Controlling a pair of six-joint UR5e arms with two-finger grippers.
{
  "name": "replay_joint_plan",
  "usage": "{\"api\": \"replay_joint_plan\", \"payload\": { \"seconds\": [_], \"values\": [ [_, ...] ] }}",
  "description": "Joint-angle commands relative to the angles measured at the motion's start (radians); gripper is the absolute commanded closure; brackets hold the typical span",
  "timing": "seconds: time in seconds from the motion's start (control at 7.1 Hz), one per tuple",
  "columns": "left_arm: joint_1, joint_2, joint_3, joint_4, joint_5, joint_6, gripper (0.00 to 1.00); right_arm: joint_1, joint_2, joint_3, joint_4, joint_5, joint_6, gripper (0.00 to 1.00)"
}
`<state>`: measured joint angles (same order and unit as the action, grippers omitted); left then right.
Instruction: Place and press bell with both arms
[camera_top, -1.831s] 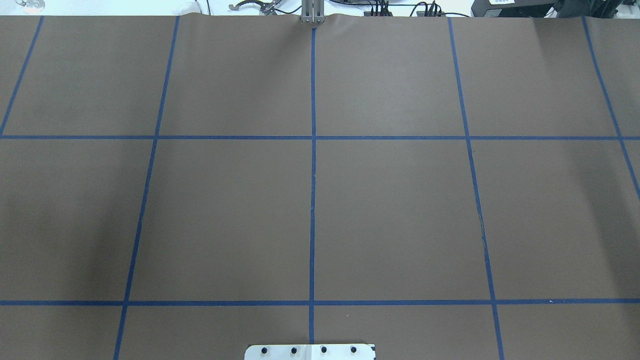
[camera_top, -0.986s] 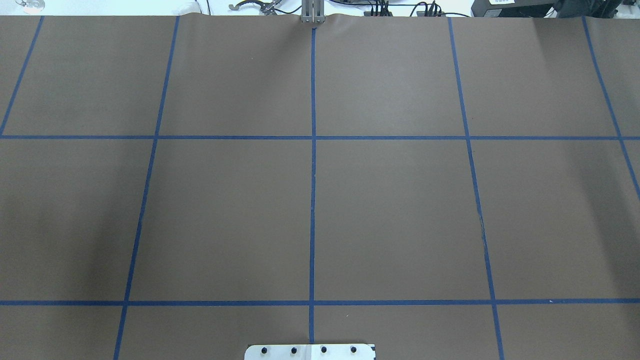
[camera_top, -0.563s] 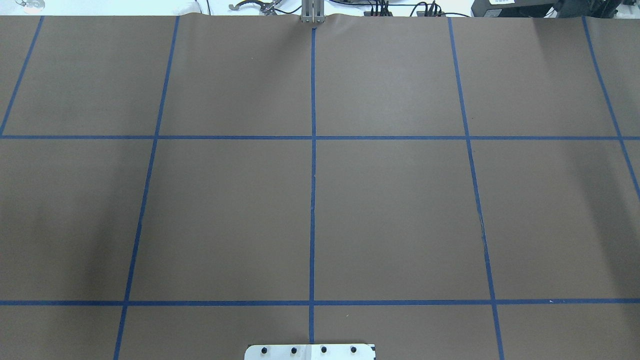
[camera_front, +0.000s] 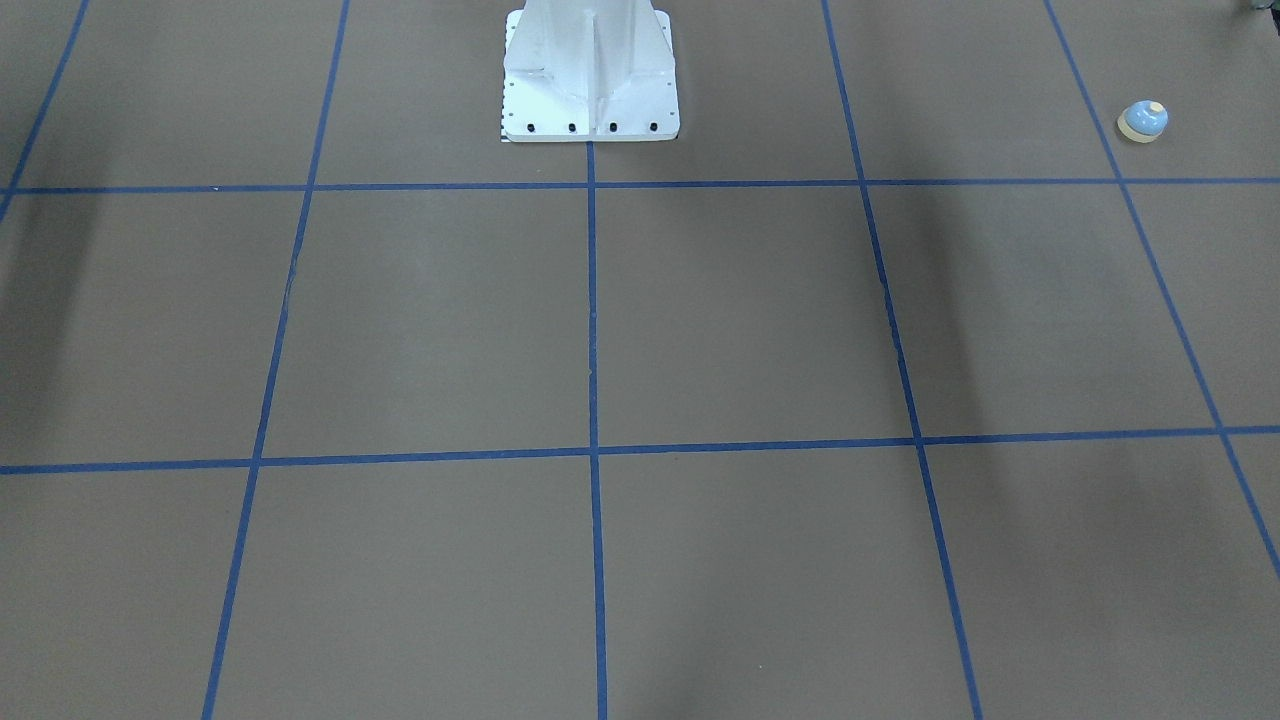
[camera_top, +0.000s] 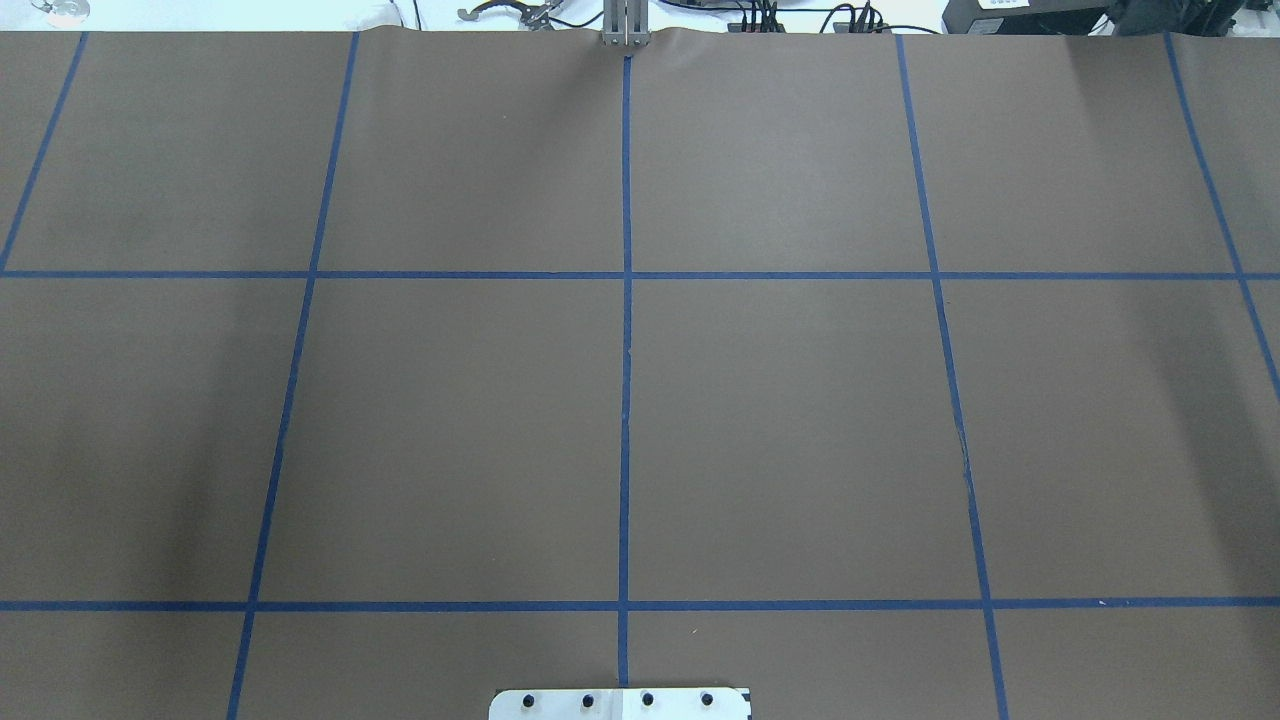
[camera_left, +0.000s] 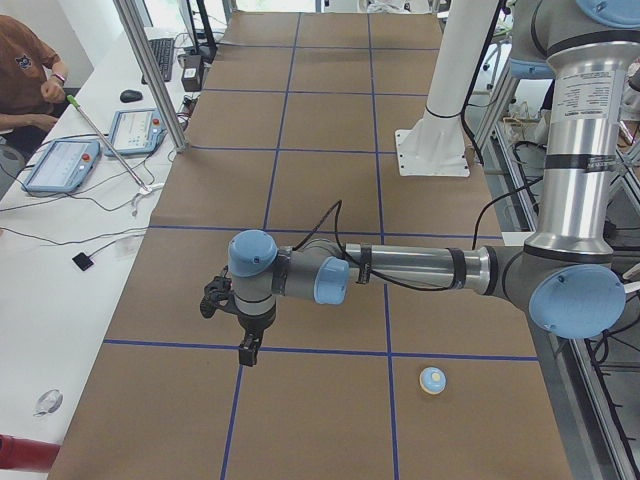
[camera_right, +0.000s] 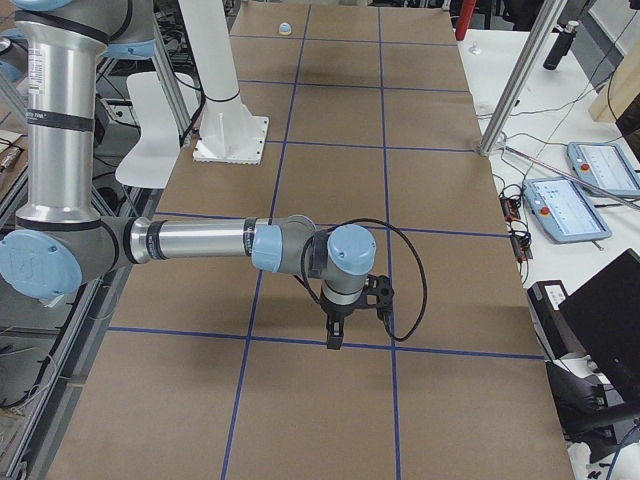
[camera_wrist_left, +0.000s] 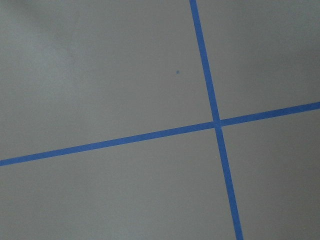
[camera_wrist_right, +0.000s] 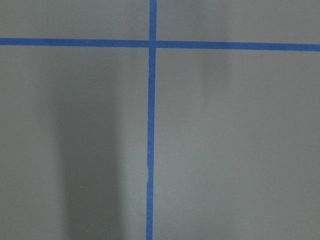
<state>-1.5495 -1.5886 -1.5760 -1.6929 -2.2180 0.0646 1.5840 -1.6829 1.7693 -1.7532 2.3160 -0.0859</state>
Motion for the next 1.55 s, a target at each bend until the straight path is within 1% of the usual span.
{"api": "replay_joint_plan", "payload": {
  "seconds": [0.0,0.28,0.42,0.56,0.7,0.85,0.99,1.13,1.27,1.41],
  "values": [
    [0.000,-0.001,-0.009,0.001,0.000,-0.002,0.00,0.001,-0.005,0.013,-0.006,-0.001,0.003,0.00],
    [0.000,0.002,-0.018,0.002,-0.003,-0.003,0.00,0.004,-0.038,0.033,-0.009,-0.012,0.011,0.00],
    [0.000,0.036,-0.033,0.001,-0.005,-0.003,0.00,0.032,-0.047,0.042,-0.009,-0.004,0.009,0.00],
    [0.000,0.048,-0.042,0.004,-0.003,-0.005,0.00,0.039,-0.050,0.047,-0.005,-0.013,0.008,0.00],
    [0.000,0.051,-0.065,0.036,0.001,-0.050,0.00,0.037,-0.043,0.045,-0.006,-0.014,0.009,0.00],
    [-0.001,0.045,-0.114,0.103,0.026,-0.131,0.00,0.037,-0.052,0.045,-0.011,-0.003,0.011,0.00],
    [0.000,0.051,-0.165,0.178,0.087,-0.159,0.00,0.037,-0.063,0.047,-0.009,-0.001,0.011,0.00],
    [0.000,0.041,-0.200,0.243,0.119,-0.224,0.00,0.036,-0.057,0.047,-0.002,-0.001,0.009,0.00],
    [0.002,0.041,-0.244,0.251,0.160,-0.382,0.00,0.036,-0.055,0.045,-0.002,-0.018,0.009,0.00],
    [0.002,0.044,-0.278,0.251,0.194,-0.516,0.00,0.037,-0.063,0.065,0.000,-0.023,0.009,0.00]
  ]
}}
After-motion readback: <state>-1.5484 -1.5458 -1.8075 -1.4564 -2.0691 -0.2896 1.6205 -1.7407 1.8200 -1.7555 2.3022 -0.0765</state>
